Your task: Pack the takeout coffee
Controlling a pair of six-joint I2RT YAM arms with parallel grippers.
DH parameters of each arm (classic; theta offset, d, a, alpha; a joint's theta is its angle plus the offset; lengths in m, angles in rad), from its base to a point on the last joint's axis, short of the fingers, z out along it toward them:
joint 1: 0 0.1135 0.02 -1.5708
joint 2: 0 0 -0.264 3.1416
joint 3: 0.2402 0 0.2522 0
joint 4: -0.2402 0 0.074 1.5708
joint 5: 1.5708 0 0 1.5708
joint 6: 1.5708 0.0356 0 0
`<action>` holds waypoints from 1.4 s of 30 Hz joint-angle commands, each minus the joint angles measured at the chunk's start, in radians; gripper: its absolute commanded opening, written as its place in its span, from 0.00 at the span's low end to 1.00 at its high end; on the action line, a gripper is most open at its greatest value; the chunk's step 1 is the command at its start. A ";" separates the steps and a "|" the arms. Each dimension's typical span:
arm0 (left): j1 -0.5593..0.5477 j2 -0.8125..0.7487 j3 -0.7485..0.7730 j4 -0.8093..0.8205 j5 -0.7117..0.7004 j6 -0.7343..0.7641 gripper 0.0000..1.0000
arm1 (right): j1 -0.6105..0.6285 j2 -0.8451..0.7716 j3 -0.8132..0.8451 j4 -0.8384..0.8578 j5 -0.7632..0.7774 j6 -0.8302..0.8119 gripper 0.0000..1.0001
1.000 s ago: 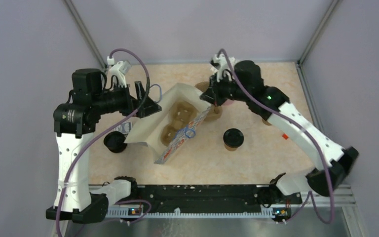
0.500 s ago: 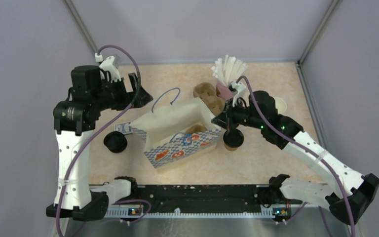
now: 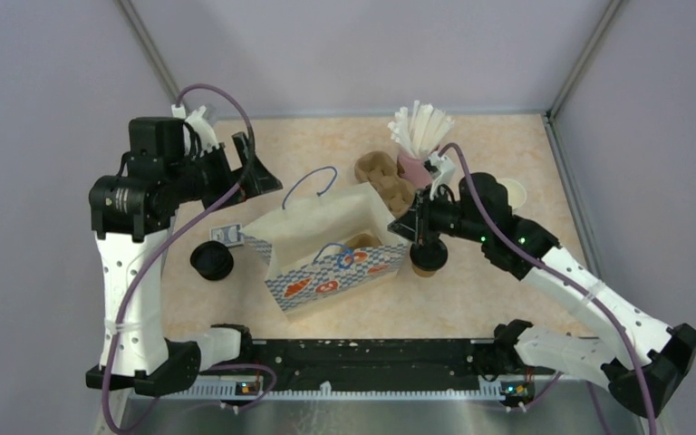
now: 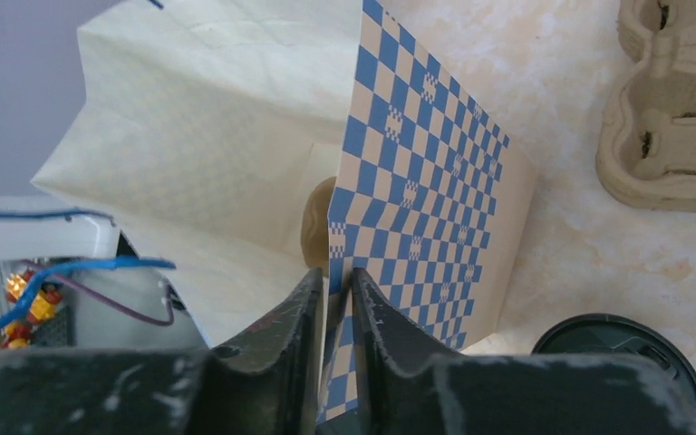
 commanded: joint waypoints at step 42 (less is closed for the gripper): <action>-0.235 -0.218 -0.125 -0.030 -0.343 0.189 0.87 | 0.013 0.403 0.674 -0.338 0.384 0.046 0.90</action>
